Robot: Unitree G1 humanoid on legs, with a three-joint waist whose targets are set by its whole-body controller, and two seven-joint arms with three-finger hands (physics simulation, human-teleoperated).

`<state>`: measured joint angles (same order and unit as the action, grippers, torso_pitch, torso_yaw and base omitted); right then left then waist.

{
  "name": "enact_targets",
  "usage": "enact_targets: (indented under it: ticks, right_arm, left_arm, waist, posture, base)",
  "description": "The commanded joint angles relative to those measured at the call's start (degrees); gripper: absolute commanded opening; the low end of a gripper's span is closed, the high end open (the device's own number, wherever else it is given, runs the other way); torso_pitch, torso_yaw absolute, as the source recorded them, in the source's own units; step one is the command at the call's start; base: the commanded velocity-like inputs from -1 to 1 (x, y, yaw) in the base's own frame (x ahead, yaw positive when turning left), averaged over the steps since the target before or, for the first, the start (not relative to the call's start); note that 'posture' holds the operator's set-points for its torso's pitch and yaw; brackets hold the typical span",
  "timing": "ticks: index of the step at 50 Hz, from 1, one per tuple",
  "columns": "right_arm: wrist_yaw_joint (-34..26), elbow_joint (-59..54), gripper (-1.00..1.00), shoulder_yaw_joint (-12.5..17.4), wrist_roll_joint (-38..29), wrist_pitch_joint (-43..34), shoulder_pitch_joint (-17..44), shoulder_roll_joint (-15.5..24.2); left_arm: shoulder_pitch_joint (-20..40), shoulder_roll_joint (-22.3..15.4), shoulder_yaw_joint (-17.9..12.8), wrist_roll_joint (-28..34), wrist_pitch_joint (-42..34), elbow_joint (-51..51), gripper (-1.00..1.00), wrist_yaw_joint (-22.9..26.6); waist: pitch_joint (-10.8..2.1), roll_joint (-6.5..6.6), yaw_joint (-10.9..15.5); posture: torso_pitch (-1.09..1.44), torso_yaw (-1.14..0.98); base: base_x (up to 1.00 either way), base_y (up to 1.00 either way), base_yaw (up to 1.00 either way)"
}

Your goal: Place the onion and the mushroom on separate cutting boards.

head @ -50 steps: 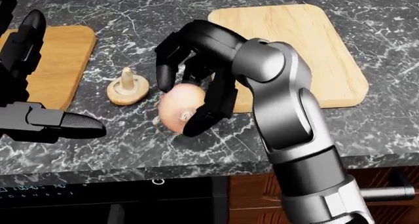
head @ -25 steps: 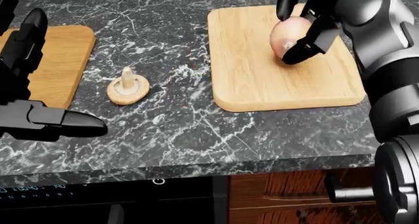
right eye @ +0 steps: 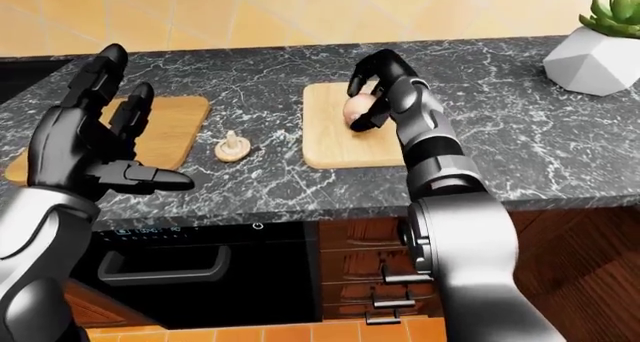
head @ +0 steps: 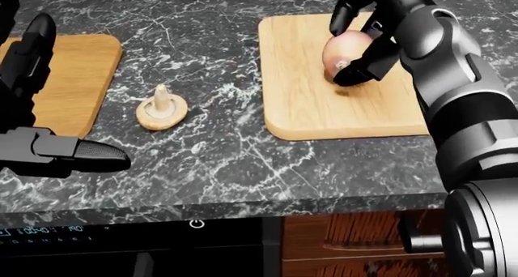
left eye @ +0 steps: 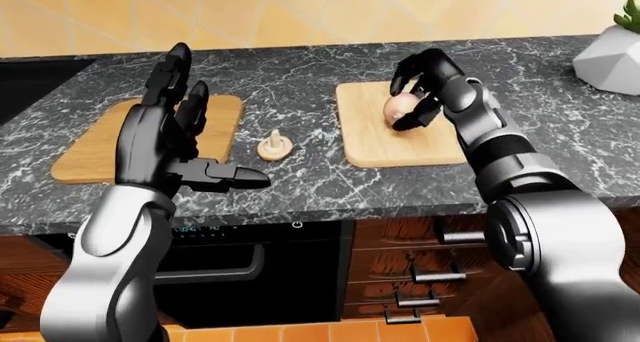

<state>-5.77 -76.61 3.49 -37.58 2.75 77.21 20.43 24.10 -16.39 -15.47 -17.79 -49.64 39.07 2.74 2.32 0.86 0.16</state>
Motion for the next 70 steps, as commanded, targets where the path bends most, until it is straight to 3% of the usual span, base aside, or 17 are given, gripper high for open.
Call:
enact_targets:
  ticks: [1, 3, 4, 6, 8, 25, 30, 35, 38, 42, 45, 50, 60, 64, 70]
  right_arm:
    - [0.6, 2.6, -0.52, 0.2, 0.3, 0.9, 2.4, 0.7]
    - [0.3, 2.6, -0.32, 0.2, 0.3, 0.8, 2.1, 0.8]
    - [-0.7, 2.6, 0.32, 0.0, 0.3, 0.4, 1.6, 0.7]
    - [-0.9, 2.8, 0.78, 0.0, 0.3, 0.3, 1.5, 0.7]
    - [-1.2, 2.8, 1.00, 0.0, 0.4, 0.1, 1.7, 0.7]
    - [-3.3, 3.8, 1.00, 0.8, 2.6, -0.9, 3.1, 0.7]
    - [-5.7, 6.7, 1.00, 1.4, 5.4, -2.2, 4.9, 1.4]
    - [-8.8, 15.4, 1.00, 2.1, 9.4, -4.8, 1.8, 2.5]
    - [-13.0, 34.0, 1.00, 3.2, 12.7, -13.7, -5.6, 2.2]
    - [-17.6, 65.1, 1.00, 5.1, 16.0, -29.6, -19.4, 1.0]
    - [-17.3, 73.9, 1.00, 6.5, 18.6, -34.1, -23.8, 1.3]
    - [-16.4, 86.4, 1.00, 6.8, 22.9, -39.1, -31.5, -0.5]
    - [-12.4, 99.2, 1.00, 6.5, 28.8, -42.8, -40.4, -4.0]
    - [-11.3, 101.1, 1.00, 5.7, 29.8, -42.0, -44.3, -5.5]
    - [-10.8, 102.6, 1.00, 5.3, 30.4, -41.7, -46.8, -6.5]
  left_arm:
    - [1.3, -0.6, -0.6, 0.0, 1.5, 1.7, 1.00, -0.1]
    - [1.3, -0.6, -0.7, -0.1, 1.4, 1.7, 1.00, -0.1]
    - [1.1, -0.6, -0.7, 0.0, 1.6, 1.8, 1.00, -0.1]
    - [1.1, -0.6, -0.6, 0.1, 1.7, 1.8, 1.00, -0.1]
    - [1.1, -0.6, -0.6, 0.2, 1.8, 1.7, 1.00, 0.0]
    - [1.0, -0.5, -0.1, 1.2, 2.9, 0.6, 1.00, 0.6]
    - [3.4, -1.4, 1.9, 3.9, 5.3, -3.7, 1.00, 1.9]
    - [8.3, -2.8, 4.4, 8.8, 8.3, -9.6, 1.00, 3.9]
    - [12.7, -2.8, 6.1, 12.4, 11.5, -15.5, 1.00, 5.7]
    - [19.8, -3.5, 10.0, 19.4, 21.6, -29.1, 1.00, 12.3]
    - [25.0, -3.3, 10.6, 24.5, 28.2, -39.8, 1.00, 16.3]
    - [29.9, -3.5, 10.9, 30.9, 37.5, -47.8, 1.00, 23.1]
    - [37.5, -6.4, 10.1, 36.6, 48.2, -54.9, 1.00, 38.1]
    - [36.7, -7.3, 10.0, 36.7, 52.6, -54.7, 1.00, 44.7]
    - [39.0, -8.3, 9.6, 37.0, 57.5, -57.2, 1.00, 49.8]
  waist:
    - [-1.62, -0.01, 0.0]
    - [-1.60, -0.03, 0.0]
    - [-1.59, -0.04, 0.0]
    - [-1.64, -0.09, 0.1]
    - [-1.71, -0.12, 0.1]
    - [-1.91, 0.01, 0.1]
    - [-1.81, 0.08, 0.2]
    - [-1.67, -0.20, 0.3]
    - [-1.62, -0.64, 0.5]
    - [-1.52, -1.40, 1.2]
    - [-1.57, -1.70, 1.4]
    - [-1.81, -2.10, 1.3]
    - [-1.69, -2.03, 1.0]
    - [-1.74, -1.94, 0.9]
    - [-1.72, -1.88, 0.8]
  posture:
    - [0.00, 0.00]
    - [0.00, 0.00]
    - [0.00, 0.00]
    - [0.00, 0.00]
    - [0.00, 0.00]
    - [0.00, 0.00]
    - [0.00, 0.00]
    - [0.00, 0.00]
    - [0.00, 0.00]
    - [0.00, 0.00]
    - [0.00, 0.00]
    - [0.00, 0.00]
    - [0.00, 0.00]
    - [0.00, 0.00]
    - [0.00, 0.00]
  base:
    - [0.00, 0.00, 0.00]
    - [0.00, 0.00, 0.00]
    - [0.00, 0.00, 0.00]
    - [0.00, 0.00, 0.00]
    - [0.00, 0.00, 0.00]
    - [0.00, 0.00, 0.00]
    - [0.00, 0.00, 0.00]
    - [0.00, 0.00, 0.00]
    - [0.00, 0.00, 0.00]
    - [0.00, 0.00, 0.00]
    - [0.00, 0.00, 0.00]
    - [0.00, 0.00, 0.00]
    - [0.00, 0.00, 0.00]
    - [0.00, 0.00, 0.00]
    - [0.00, 0.00, 0.00]
